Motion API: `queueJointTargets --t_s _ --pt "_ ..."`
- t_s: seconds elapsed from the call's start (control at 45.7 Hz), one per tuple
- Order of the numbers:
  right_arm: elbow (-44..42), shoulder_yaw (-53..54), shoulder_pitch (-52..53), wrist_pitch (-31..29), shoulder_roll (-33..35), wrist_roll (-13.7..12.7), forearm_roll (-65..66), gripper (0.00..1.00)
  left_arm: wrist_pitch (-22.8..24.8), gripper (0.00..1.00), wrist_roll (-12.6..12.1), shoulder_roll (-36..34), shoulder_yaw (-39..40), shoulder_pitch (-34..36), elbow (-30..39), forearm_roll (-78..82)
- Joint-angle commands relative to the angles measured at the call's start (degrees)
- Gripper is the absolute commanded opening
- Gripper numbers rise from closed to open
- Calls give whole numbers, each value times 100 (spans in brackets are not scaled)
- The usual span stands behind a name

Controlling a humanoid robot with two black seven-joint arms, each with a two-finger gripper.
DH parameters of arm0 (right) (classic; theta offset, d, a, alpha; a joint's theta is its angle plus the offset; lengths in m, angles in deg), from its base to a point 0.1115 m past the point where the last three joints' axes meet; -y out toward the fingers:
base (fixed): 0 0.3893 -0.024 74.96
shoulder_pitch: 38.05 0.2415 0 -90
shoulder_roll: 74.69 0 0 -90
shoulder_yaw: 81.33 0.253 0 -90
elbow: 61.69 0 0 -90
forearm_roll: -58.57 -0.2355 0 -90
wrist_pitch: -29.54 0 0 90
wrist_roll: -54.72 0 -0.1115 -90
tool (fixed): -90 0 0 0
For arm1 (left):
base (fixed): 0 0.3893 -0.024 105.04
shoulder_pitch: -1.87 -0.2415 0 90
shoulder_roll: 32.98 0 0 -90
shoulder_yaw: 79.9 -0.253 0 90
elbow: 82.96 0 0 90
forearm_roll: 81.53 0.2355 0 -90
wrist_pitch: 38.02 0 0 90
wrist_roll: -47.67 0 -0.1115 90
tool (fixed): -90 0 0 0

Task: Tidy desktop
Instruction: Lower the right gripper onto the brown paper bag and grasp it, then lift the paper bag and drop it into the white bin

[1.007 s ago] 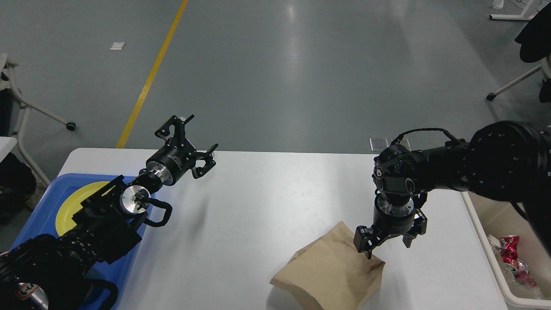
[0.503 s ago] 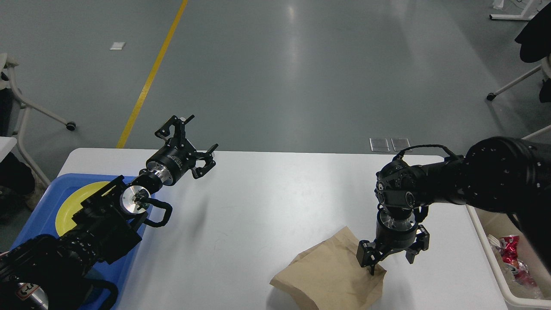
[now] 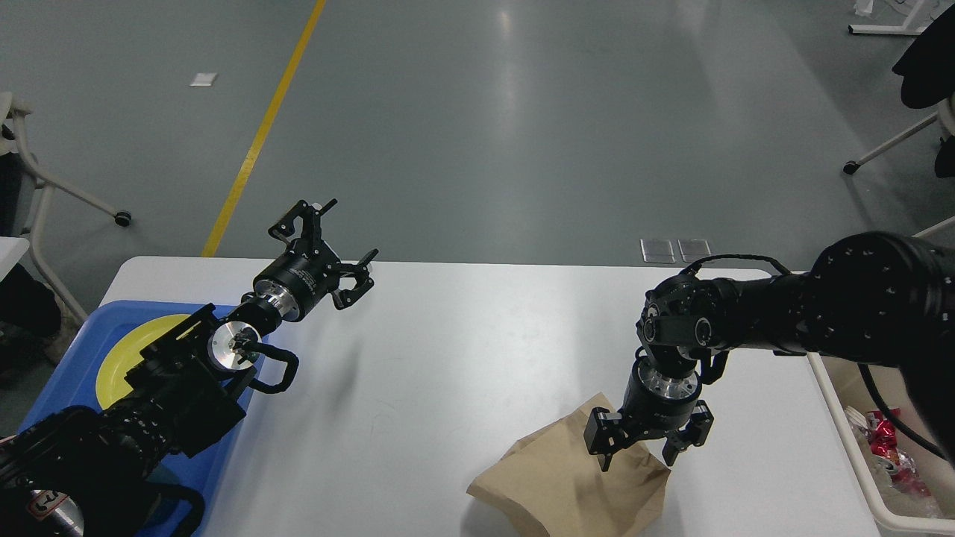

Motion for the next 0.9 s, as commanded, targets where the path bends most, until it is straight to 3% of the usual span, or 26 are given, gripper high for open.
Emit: queueJointTargets --t_s 0.0,0.044,0.7,0.876 --pt "0 3 20 -48 86 -1 -14 7 0 97 0 0 3 1 0 0" --pt "9 -15 20 -65 86 -10 -14 0 0 97 0 0 -5 1 0 0" --pt "9 -94 134 -294 244 -10 -49 0 0 97 0 0 3 1 0 0" --pt "0 -59 520 -750 551 43 -137 0 0 97 0 0 -5 1 0 0"
